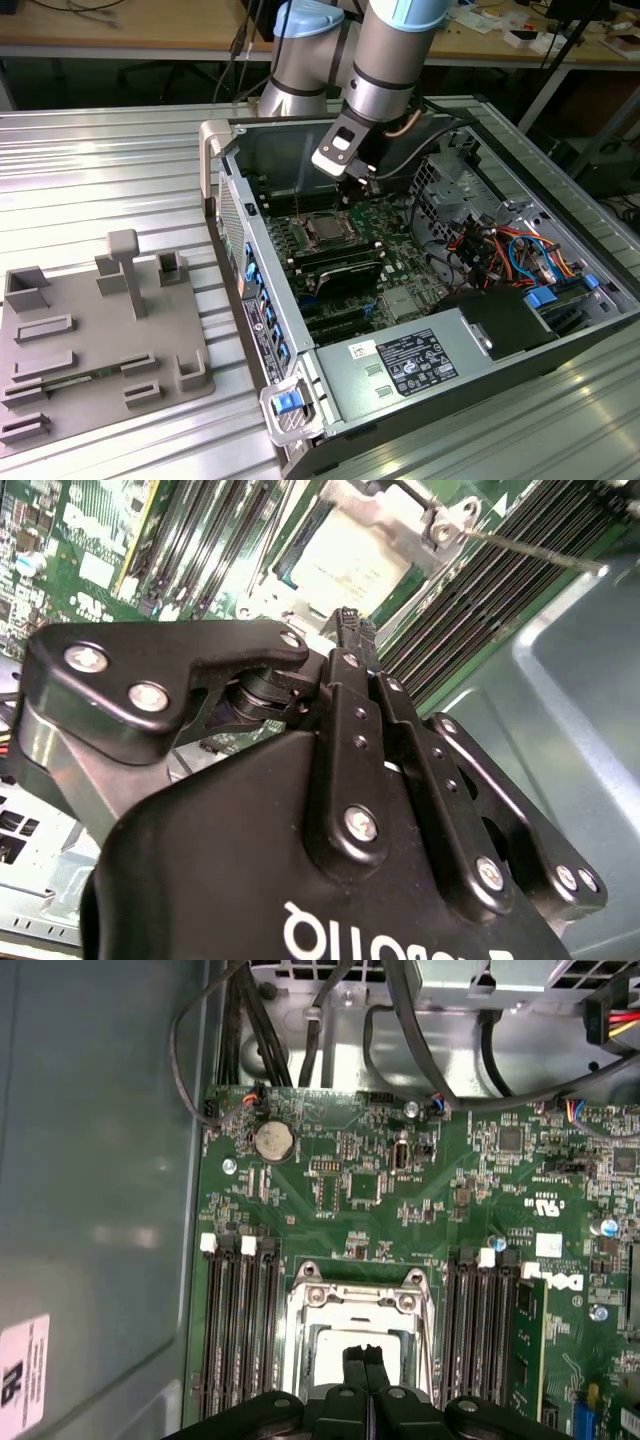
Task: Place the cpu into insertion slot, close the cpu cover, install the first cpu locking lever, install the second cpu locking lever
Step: 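Close the cpu cover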
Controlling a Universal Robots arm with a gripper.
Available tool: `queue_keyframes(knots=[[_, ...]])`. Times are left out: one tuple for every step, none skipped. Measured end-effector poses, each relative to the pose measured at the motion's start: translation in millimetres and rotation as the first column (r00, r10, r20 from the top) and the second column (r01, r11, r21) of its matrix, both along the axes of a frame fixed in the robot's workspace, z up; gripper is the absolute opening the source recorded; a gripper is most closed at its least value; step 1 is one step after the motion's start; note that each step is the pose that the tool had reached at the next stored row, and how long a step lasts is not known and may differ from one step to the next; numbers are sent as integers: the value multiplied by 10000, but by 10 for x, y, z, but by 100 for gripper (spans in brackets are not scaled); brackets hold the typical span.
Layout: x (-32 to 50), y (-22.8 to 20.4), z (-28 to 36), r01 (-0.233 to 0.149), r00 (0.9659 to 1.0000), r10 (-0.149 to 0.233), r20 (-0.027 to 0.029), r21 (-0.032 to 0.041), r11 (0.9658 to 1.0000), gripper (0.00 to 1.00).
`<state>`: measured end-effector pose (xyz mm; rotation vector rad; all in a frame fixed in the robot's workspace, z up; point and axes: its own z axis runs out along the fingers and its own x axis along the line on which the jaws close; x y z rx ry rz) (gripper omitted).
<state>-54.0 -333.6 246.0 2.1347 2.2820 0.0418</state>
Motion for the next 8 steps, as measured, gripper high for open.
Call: queue_keyframes(knots=[[-30, 0, -2, 1, 10000, -1, 0, 3, 10000, 11], [-54, 0, -5, 1, 10000, -1, 1, 5, 10000, 11], [-78, 1, -9, -1, 10000, 1, 1, 8, 10000, 11], [-93, 1, -13, 0, 10000, 0, 2, 11, 10000, 11], [-111, 1, -17, 1, 10000, -1, 2, 11, 10000, 11], [-126, 1, -20, 1, 10000, -1, 1, 10, 10000, 11], [-143, 1, -24, 1, 10000, -1, 1, 10, 10000, 11], [-157, 0, -28, 0, 10000, 0, 1, 10, 10000, 11]])
